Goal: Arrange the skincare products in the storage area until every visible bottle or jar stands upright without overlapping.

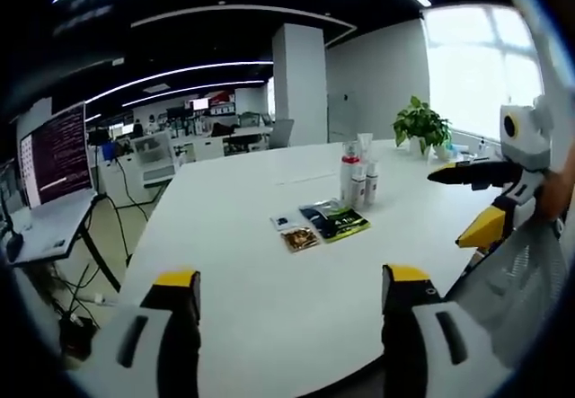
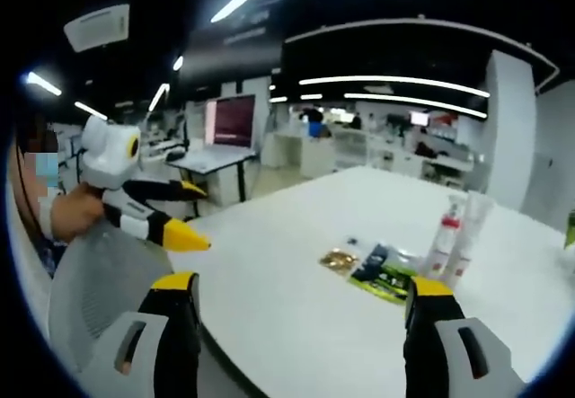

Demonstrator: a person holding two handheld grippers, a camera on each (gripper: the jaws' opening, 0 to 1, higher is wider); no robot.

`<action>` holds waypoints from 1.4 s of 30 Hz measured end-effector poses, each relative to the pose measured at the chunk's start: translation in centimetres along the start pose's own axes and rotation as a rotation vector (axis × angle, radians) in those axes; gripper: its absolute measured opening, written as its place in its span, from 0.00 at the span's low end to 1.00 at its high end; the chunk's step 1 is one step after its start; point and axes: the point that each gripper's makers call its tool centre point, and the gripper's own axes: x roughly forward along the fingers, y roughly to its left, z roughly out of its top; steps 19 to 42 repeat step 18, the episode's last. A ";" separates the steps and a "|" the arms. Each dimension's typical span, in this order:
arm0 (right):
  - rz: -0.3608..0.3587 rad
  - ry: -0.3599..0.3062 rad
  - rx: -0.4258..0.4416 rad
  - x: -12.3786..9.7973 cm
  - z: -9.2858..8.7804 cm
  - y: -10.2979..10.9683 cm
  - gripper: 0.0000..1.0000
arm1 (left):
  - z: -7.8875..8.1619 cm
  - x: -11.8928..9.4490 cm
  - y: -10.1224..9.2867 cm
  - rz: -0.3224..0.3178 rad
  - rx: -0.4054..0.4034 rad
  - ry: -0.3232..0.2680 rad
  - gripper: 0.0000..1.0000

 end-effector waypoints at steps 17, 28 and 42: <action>0.029 0.013 0.005 0.1 -0.1 0.4 0.99 | -2.7 0.7 -0.4 -0.020 0.005 0.138 0.79; 0.032 0.010 0.005 0.0 -0.1 0.5 0.99 | -2.7 0.7 -0.6 -0.032 0.001 0.137 0.79; 0.032 0.010 0.005 0.0 -0.1 0.5 0.99 | -2.7 0.7 -0.6 -0.032 0.001 0.137 0.79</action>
